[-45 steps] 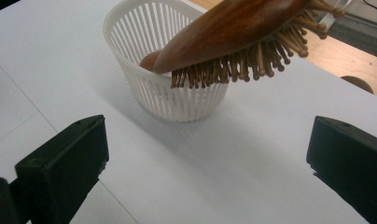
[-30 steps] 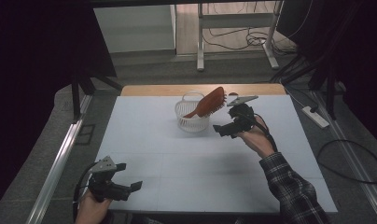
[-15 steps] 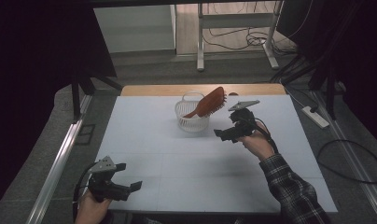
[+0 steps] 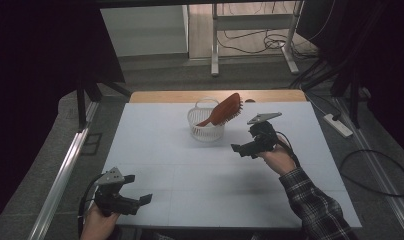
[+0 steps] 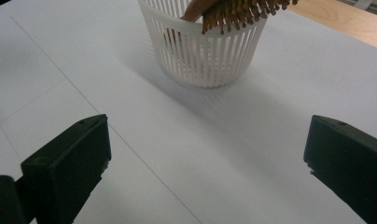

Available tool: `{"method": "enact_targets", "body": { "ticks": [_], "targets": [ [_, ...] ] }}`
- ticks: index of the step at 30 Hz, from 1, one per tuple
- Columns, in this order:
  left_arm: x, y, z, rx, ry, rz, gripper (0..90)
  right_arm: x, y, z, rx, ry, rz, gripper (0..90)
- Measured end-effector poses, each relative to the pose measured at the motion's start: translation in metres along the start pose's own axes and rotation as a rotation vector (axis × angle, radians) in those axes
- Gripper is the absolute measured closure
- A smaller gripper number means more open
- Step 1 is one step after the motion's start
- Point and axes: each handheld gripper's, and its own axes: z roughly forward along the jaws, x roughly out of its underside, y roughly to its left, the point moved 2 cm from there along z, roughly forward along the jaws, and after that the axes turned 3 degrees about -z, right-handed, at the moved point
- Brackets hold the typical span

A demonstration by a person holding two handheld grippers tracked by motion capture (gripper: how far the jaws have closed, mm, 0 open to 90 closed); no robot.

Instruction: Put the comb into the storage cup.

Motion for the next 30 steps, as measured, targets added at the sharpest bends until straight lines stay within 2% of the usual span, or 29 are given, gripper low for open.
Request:
{"method": "enact_targets", "body": {
  "ticks": [6,16,30],
  "targets": [
    [0.000,0.000,0.000,-0.001,-0.001,0.000,1.4,0.003,0.001,-0.007,-0.008,-0.008,0.004,0.6],
    [0.000,0.000,0.000,-0.003,-0.001,-0.001,1.4,0.008,0.002,-0.019,0.007,-0.029,0.016,0.0],
    [0.000,0.000,0.000,-0.001,-0.003,-0.004,1.4,0.020,0.005,-0.027,0.004,-0.021,0.022,0.0]
  ]
}}
